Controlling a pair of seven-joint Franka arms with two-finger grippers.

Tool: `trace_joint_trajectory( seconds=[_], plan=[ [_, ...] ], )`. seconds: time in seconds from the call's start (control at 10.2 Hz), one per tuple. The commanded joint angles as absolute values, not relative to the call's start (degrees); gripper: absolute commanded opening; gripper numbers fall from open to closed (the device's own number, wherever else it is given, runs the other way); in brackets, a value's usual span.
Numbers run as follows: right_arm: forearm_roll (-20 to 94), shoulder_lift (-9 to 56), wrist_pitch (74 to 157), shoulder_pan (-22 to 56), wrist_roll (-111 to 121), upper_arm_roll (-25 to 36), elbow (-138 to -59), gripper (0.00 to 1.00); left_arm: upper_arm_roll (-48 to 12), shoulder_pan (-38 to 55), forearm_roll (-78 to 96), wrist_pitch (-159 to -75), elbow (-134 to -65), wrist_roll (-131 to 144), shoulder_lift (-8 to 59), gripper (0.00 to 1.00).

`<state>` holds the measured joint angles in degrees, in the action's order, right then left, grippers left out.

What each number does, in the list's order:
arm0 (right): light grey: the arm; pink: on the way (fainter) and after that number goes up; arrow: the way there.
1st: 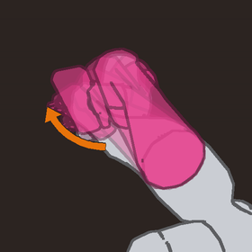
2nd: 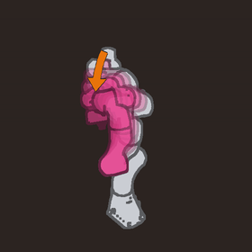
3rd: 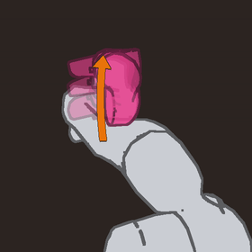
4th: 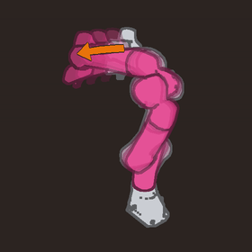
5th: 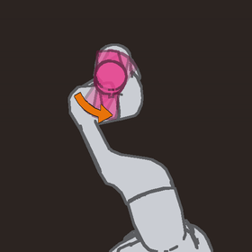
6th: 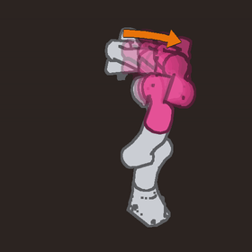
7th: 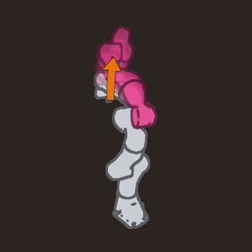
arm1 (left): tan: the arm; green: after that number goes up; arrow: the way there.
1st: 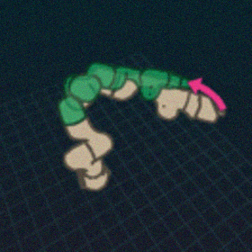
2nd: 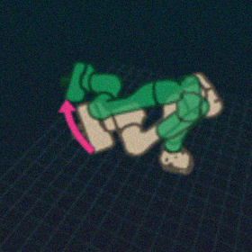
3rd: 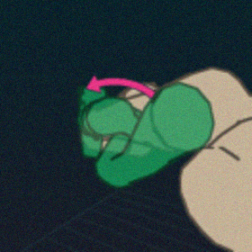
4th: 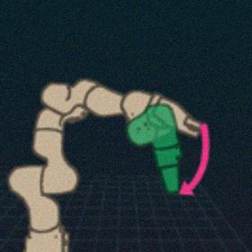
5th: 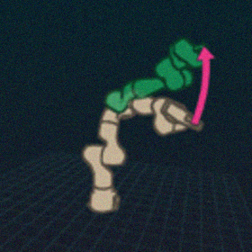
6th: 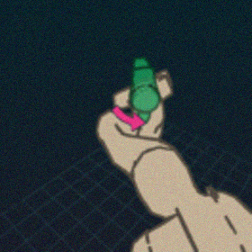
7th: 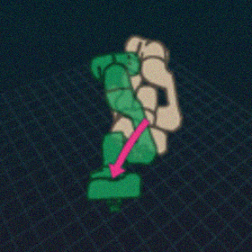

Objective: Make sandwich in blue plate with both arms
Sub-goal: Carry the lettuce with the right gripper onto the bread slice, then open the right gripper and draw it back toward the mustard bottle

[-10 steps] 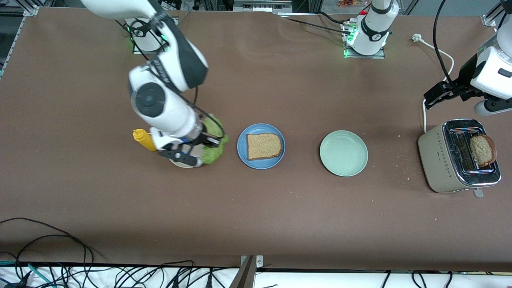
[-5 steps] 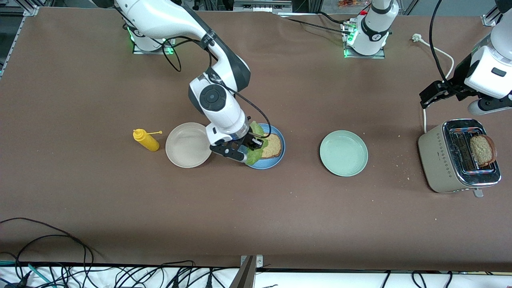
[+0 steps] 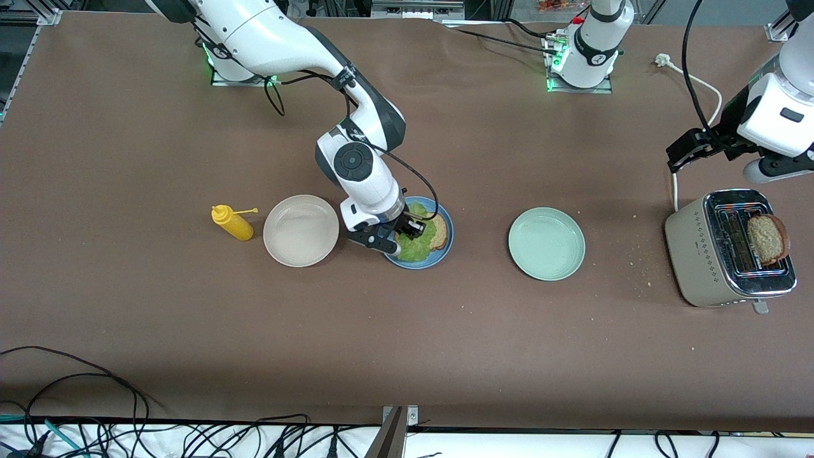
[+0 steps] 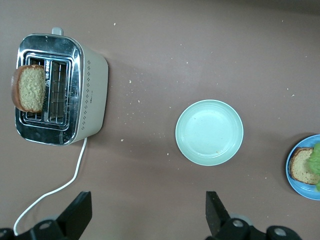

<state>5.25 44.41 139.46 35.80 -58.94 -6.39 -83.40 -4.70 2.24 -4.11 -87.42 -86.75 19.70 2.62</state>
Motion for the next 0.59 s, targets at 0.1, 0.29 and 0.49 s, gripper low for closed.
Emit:
trace_joint_trajectory(
  seconds=[0.1, 0.29, 0.49],
  plan=[
    [4.7, 42.5, 139.0, 36.6, -59.6, -4.5, -83.6, 1.0, -4.9, 2.6, -6.0, -86.1, -85.3, 20.4, 3.1, 1.0],
    [3.4, 40.7, 136.9, 36.5, -59.2, -3.0, -83.4, 1.0, -4.9, 2.6, -6.1, -86.1, -85.3, 20.4, 3.1, 1.0],
    [2.3, 38.9, 132.4, 36.4, -58.6, -1.4, -83.4, 1.0, -4.9, 2.6, -6.1, -86.1, -85.3, 20.4, 3.2, 1.0]
  ],
)
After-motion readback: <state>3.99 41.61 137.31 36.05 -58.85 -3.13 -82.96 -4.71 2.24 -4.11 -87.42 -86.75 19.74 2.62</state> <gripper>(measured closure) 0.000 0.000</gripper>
